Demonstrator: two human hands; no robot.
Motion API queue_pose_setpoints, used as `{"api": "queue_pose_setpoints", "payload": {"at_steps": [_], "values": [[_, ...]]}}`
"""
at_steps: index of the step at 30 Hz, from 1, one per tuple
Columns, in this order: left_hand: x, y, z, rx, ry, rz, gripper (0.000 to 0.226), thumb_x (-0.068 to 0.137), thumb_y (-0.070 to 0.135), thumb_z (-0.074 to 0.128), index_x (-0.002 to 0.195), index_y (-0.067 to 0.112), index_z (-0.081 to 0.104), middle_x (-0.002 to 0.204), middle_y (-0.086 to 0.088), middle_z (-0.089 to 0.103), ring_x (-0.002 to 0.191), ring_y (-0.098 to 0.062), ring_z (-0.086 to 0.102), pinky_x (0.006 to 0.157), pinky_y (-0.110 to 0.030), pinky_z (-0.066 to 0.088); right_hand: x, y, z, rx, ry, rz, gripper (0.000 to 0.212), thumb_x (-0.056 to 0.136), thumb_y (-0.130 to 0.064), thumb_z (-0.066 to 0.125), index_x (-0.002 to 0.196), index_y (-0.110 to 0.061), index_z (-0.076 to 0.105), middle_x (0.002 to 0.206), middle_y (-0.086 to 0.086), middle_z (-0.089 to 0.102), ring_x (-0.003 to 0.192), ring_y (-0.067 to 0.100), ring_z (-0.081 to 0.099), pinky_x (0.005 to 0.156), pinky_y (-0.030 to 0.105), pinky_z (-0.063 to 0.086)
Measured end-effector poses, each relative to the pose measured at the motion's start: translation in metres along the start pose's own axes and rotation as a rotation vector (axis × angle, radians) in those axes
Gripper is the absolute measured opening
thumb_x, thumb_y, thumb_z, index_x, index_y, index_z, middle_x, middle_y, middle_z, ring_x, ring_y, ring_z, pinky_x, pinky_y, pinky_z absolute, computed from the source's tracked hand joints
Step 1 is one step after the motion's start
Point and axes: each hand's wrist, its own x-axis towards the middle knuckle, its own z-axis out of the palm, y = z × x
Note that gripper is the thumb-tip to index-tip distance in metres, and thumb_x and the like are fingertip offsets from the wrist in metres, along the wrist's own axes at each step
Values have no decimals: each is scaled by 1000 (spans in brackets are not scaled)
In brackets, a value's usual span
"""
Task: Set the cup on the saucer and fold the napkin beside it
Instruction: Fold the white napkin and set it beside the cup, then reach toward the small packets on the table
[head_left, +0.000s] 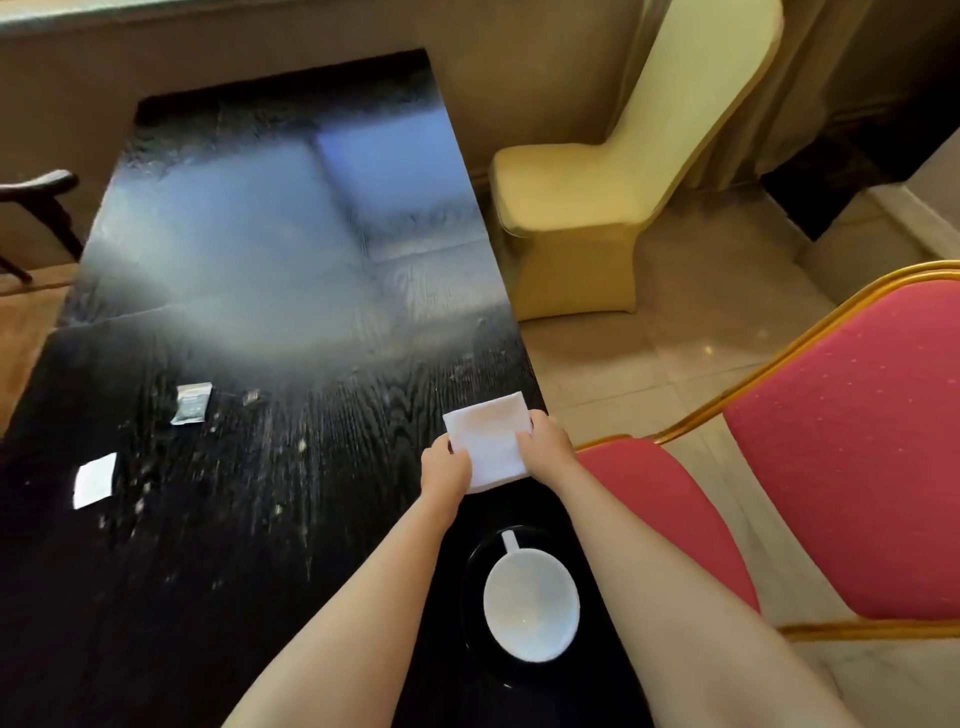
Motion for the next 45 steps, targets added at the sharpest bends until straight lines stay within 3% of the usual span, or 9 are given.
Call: {"api": "queue_pose_setpoints", "payload": {"at_steps": [4, 7, 17, 21, 24, 29, 34, 39, 45], "values": [[1, -6, -2, -21, -6, 7, 36, 78, -1, 40, 106, 16, 56, 102, -8, 62, 94, -26, 60, 78, -38, 52, 0, 5, 1, 43, 15, -6, 39, 83, -1, 37, 119, -4, 52, 122, 19, 48, 105, 34, 51, 81, 32, 39], [2, -4, -2, -68, 2, 26, 48, 78, -4, 45, 121, 14, 55, 107, -8, 60, 95, -23, 59, 75, -33, 52, 4, 7, -3, 73, 63, -20, 43, 84, 0, 42, 126, -4, 50, 125, 19, 49, 109, 32, 51, 82, 29, 38], [17, -1, 2, 52, 45, 110, 51, 85, -1, 53, 133, 14, 46, 110, -3, 58, 95, -17, 55, 76, -27, 47, 14, 10, -5, 70, 87, -65, 33, 82, 6, 39, 108, 1, 58, 104, 15, 46, 98, 31, 49, 72, 24, 32], [17, 3, -1, 136, 33, 142, 51, 86, 1, 53, 135, 12, 44, 116, -6, 58, 93, -15, 53, 76, -26, 44, 12, 6, -9, 31, 67, -68, 42, 83, 5, 42, 124, 0, 50, 120, 19, 47, 108, 35, 50, 87, 31, 39], [19, 6, -16, 209, 17, 158, 52, 88, 9, 53, 138, 13, 40, 126, -8, 54, 107, -19, 53, 85, -29, 45, 12, 0, -15, -36, 64, -72, 49, 84, 0, 47, 133, -4, 42, 129, 19, 45, 114, 34, 50, 96, 35, 40], [16, 5, -70, 424, -79, 178, 41, 93, 16, 48, 134, 13, 46, 131, -9, 55, 117, -24, 53, 97, -33, 41, 5, -31, -25, -149, 59, -92, 47, 84, -3, 47, 131, -7, 45, 132, 17, 44, 116, 33, 47, 93, 36, 42], [14, -12, -141, 563, -122, 135, 41, 94, 23, 48, 132, 10, 49, 135, -9, 53, 124, -24, 49, 101, -29, 37, -13, -86, -11, -363, -167, -113, 44, 90, -11, 53, 132, -2, 44, 133, 17, 50, 118, 32, 49, 91, 34, 43], [18, -49, -223, 639, -82, 117, 42, 94, 27, 48, 132, 10, 49, 133, -10, 56, 118, -26, 54, 99, -31, 41, -35, -134, 42, -453, -273, -161, 41, 88, -20, 59, 123, 2, 54, 129, 18, 56, 120, 31, 51, 99, 35, 42], [37, -119, -327, 696, -15, 80, 50, 94, 34, 46, 138, 12, 40, 141, -11, 47, 130, -27, 42, 106, -33, 34, -49, -183, 134, -513, -322, -182, 47, 84, -26, 63, 126, -5, 53, 131, 11, 56, 121, 26, 51, 99, 29, 40]]}}
